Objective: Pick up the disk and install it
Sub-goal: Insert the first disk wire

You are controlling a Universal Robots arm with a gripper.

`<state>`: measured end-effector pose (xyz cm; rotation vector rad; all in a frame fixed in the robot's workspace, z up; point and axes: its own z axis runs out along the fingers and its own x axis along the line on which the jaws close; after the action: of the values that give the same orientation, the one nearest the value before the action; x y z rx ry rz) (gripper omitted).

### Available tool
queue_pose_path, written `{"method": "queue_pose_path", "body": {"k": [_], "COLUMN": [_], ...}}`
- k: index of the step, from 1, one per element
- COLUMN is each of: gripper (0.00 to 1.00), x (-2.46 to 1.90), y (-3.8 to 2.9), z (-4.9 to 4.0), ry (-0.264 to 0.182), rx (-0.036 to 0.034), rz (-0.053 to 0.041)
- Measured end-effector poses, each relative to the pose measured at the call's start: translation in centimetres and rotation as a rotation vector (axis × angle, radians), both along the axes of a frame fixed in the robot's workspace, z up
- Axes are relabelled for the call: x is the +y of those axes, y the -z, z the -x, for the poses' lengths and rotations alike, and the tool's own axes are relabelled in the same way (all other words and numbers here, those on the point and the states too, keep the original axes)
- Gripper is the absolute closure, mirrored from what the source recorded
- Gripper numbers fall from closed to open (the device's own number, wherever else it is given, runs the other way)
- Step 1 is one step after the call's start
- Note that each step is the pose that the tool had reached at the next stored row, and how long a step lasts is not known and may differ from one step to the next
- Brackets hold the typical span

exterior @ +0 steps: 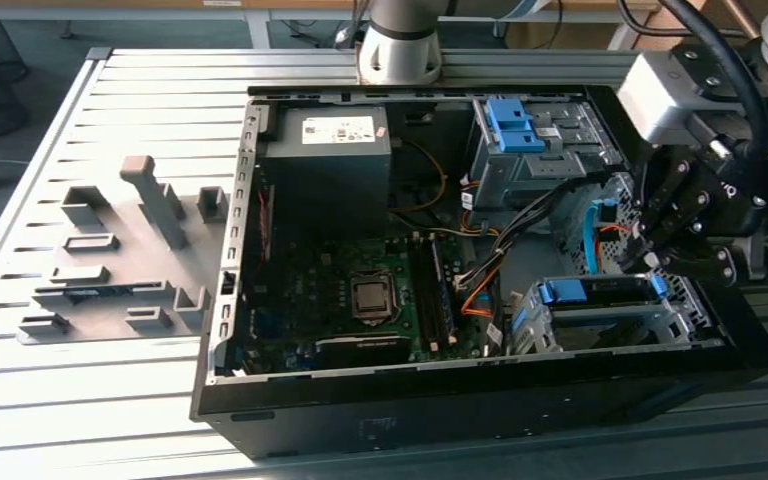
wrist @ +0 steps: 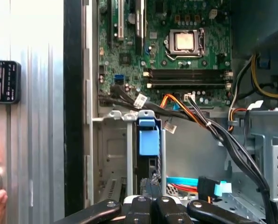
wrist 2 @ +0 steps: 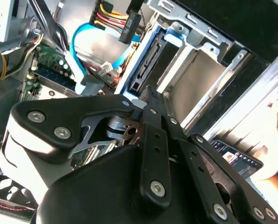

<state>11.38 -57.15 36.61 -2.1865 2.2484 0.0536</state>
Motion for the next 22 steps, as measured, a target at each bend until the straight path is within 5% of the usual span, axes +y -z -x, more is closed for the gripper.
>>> {"method": "queue_pose_path", "body": {"k": [3,4,5,14,21,22], "gripper": [0.89,0.89,0.89,0.89,0.89,0.82], "x": [0.30,1.14,1.46,3.16,3.39,3.47], "y": [0.28,0.52,0.54,0.57,0.57,0.57], "z": [-0.58,-1.17,-1.41,-1.97,-2.05,-2.11], "ry": [-0.001,-0.001,-0.001,-0.004,-0.062,-0.064], "rx": [0.0012,0.0022,0.0026,0.0026,0.0025,0.0025], "rz": [-0.0013,-0.0015,-0.0015,-0.0003,0.0037,0.0037]}}
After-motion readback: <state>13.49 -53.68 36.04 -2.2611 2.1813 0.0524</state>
